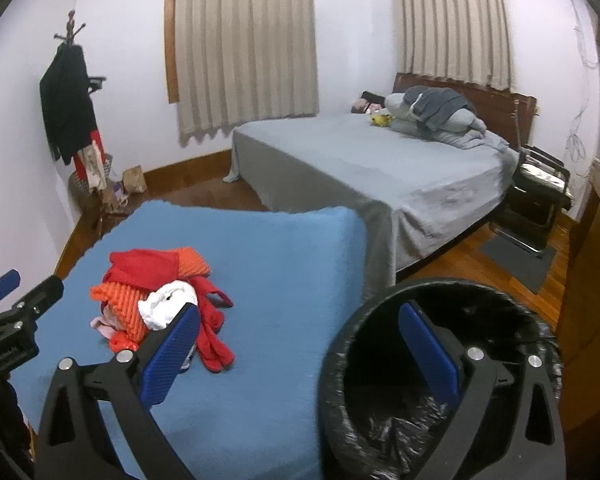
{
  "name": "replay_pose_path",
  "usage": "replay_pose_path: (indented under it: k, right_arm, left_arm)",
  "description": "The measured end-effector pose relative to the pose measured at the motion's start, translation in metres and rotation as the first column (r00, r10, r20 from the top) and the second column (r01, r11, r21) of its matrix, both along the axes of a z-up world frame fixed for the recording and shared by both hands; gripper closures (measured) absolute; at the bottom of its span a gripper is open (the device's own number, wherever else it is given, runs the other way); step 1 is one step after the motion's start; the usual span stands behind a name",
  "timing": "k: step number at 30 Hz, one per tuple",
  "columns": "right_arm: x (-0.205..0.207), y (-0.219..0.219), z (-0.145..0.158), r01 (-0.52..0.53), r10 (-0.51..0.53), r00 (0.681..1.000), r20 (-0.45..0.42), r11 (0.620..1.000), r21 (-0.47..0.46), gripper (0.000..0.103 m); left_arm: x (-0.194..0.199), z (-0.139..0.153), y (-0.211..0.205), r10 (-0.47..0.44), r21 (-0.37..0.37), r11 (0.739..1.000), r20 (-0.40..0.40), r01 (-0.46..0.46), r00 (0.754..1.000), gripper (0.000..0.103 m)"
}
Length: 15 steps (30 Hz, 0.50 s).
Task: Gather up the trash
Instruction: 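Grasp the red glove with the left tool while the right tool grasps the white cloth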
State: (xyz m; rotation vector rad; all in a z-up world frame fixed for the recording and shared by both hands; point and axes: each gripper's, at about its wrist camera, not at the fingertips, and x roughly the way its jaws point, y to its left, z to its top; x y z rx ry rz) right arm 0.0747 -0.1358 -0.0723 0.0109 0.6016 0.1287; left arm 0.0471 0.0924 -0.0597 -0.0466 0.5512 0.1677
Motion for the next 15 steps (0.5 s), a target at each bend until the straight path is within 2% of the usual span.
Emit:
replay_pose_path:
  k: [7,15]
  right_arm:
    - [0.029,0.026,-0.027,-0.049,0.049,0.998,-0.039,0.999,-0.002,0.006]
    - [0.055,0.049,-0.046,-0.097,0.099,0.993,-0.066,0.995,0.03,0.006]
  left_arm:
    - [0.018,-0.026,0.033,0.053,0.005,0.999,-0.04,-0.053,0.998,0.005]
    - [0.033,-0.051,0.049,0.05,0.0,0.999,-0.077,-0.05,0.996,0.005]
